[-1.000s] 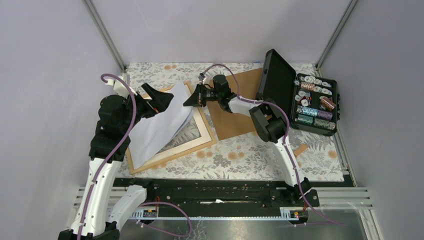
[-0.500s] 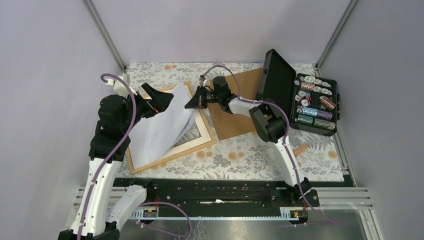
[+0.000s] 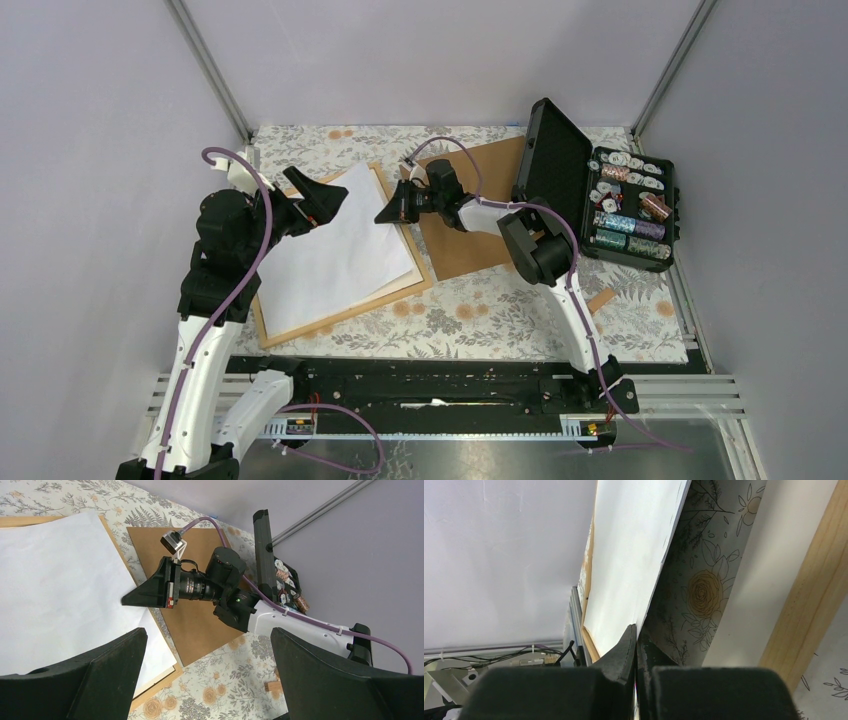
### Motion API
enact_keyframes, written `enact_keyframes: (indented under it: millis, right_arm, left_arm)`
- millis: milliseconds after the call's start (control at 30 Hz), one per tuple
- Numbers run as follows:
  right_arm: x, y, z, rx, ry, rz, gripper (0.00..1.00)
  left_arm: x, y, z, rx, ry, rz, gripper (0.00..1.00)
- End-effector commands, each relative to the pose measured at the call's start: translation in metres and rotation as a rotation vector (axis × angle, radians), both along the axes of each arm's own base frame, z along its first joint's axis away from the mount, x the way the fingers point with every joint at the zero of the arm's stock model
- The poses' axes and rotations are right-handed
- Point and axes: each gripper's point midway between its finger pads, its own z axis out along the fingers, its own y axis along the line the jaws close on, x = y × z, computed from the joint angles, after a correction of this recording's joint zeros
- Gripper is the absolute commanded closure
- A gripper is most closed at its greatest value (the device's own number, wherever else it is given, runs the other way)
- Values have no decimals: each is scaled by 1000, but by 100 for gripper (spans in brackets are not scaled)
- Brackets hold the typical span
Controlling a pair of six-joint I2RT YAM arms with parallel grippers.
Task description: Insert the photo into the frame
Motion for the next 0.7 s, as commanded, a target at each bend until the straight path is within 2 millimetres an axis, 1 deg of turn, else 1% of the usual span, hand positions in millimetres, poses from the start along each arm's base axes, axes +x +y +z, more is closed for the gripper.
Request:
enact_keyframes:
  millis: [0,133,300,333,400,467,633,667]
  right_arm:
    - [12,8,47,49,-138,-27,100]
    - [13,8,42,41,-131,-35,100]
    - [9,5,39,9,-141,-43,99]
    - [8,3,37,-10,-138,-51,95]
    - [8,1,38,-42,-149,-55,83]
    - [7,-4,35,-93,-149,-68,72]
    - [3,-25,41,-225,-155,-113,49]
    - [2,-30,42,-256,-159,-116,47]
  left_arm:
    - [1,-3,23,-16,-70,-18,1]
    - [1,-4,21,-18,-65,-23,1]
    - [0,-4,20,-16,-65,-22,1]
    - [0,-3,19,-15,-64,-21,1]
    - [0,-3,18,-15,-61,-21,1]
    - [0,-4,17,-16,-58,-22,1]
    - [-2,-2,11,3,-44,-20,1]
    - [-2,-1,9,9,-38,-18,1]
